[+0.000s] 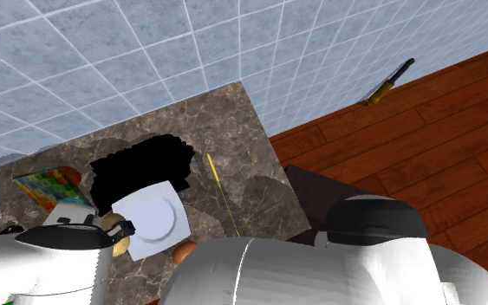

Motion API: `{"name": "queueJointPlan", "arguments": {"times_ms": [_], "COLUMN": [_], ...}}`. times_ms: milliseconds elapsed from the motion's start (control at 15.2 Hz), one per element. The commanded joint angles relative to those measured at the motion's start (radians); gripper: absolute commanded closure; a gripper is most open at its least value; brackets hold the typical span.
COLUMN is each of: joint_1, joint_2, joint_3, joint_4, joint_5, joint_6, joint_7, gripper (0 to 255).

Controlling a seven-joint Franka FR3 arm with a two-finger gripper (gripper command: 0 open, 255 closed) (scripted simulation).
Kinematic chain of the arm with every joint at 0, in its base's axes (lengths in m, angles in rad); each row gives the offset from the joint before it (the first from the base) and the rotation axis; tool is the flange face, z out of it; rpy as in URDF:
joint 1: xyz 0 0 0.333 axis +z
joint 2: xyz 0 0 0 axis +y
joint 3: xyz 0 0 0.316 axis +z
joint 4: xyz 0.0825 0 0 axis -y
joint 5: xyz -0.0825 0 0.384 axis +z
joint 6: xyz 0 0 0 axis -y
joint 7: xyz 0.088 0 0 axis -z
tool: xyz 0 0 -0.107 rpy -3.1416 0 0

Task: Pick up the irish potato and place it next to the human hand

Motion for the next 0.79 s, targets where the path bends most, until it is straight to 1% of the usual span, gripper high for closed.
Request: {"name": "queueJointPlan", "arguments": {"times_ms": [0,198,396,594,726], "joint_1": [0.031,0.075,0.123,0.174,0.211], "joint_2": [0.051,0.118,0.199,0.300,0.386], "joint_3": [0.012,0.026,0.036,0.043,0.045], "joint_4": [0.070,0.171,0.295,0.455,0.597], "joint_5": [-0.008,-0.019,-0.031,-0.042,-0.051], "joint_6": [-0.022,-0.058,-0.105,-0.167,-0.225], "joint_7": [0.042,0.097,0.148,0.194,0.220], "gripper": [255,255,255,255,255]}}
